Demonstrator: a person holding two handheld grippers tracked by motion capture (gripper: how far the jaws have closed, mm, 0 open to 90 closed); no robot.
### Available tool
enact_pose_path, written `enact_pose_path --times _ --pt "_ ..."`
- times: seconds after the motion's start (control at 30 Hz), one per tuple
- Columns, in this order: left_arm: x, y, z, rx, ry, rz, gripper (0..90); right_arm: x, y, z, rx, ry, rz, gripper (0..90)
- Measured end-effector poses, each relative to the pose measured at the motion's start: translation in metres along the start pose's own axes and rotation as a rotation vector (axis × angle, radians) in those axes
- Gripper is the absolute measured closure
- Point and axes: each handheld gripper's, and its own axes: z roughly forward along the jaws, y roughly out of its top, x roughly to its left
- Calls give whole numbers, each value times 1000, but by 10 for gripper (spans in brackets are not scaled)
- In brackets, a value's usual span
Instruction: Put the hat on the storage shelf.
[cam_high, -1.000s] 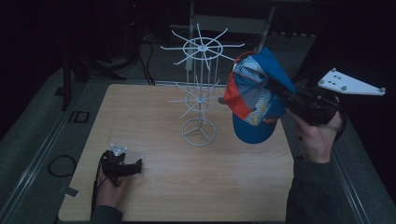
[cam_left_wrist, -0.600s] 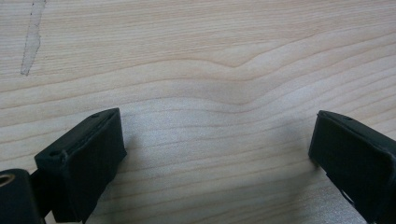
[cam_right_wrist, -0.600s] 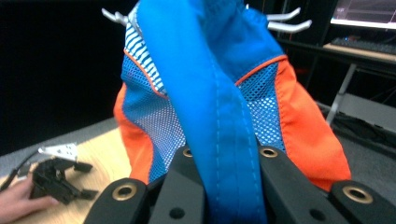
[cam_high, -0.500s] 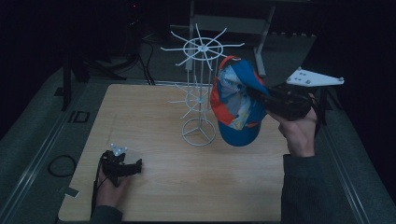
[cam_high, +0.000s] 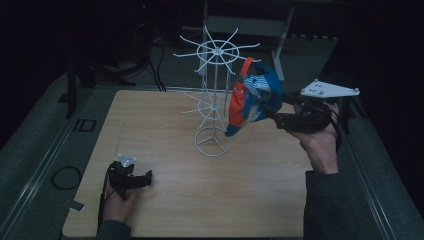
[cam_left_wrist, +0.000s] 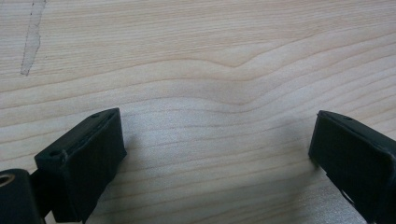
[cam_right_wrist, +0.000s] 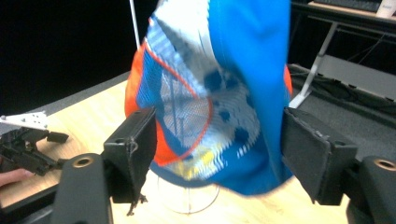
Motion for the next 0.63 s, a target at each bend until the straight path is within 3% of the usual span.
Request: enact_pose_path --times 0.1,0.27,0.63 --pt "0 0 0 1 0 -1 38 0 -2 1 13 -1 2 245" --pt "0 0 0 -1 1 -2 38 6 -9 4 72 -23 -37 201" --pt "0 0 0 1 1 -1 38 5 -22 6 87 -16 -21 178"
